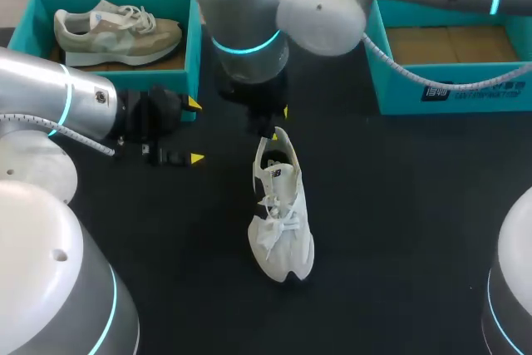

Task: Take the shoe out of the shoebox, open the shoe tongue, remove and reinsert the insole, then place the shoe into the shoebox

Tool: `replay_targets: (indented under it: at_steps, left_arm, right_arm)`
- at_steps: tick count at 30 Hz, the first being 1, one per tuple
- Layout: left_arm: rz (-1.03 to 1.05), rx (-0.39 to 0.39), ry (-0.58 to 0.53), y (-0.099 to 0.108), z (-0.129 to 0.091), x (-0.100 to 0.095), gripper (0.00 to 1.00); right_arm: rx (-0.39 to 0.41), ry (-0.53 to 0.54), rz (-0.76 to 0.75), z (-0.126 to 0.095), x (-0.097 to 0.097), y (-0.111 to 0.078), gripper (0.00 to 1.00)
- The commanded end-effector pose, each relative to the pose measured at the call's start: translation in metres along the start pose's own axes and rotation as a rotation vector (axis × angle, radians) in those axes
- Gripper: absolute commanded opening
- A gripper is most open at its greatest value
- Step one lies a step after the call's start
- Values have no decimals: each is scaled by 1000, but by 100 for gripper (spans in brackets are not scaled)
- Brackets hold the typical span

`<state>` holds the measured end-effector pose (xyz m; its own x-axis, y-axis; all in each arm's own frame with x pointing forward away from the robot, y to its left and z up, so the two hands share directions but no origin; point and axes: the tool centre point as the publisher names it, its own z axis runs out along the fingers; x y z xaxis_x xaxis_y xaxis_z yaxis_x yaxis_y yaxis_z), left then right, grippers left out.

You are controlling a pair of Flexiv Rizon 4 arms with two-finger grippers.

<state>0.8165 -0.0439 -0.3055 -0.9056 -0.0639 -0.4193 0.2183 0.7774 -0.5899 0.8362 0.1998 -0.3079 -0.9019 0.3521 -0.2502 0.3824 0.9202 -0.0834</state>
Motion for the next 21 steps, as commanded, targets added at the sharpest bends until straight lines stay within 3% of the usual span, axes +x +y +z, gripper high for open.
replay_targets:
  at_steps: [1,6,12,15,18,19,20,21]
  left_arm:
    - [1,-2,0,0,0,0,100]
    - [1,-2,0,0,0,0,100]
    - [1,-2,0,0,0,0,100]
    - [1,-2,0,0,0,0,100]
    - [1,-2,0,0,0,0,100]
    - [1,-2,0,0,0,0,100]
    - [1,-2,0,0,0,0,100]
    - [1,-2,0,0,0,0,100]
  right_arm:
    - [44,-84,-288,16,7,12,49]
    - [60,-88,-305,34,6,8,48]
    - [59,-93,-303,40,-2,9,52]
    - [56,-94,-301,44,-5,10,47]
    - [55,-94,-302,46,-6,10,32]
    - [55,-90,-299,47,-6,9,23]
    - [58,-91,-299,47,-5,7,5]
    - [59,-84,-287,47,-4,4,0]
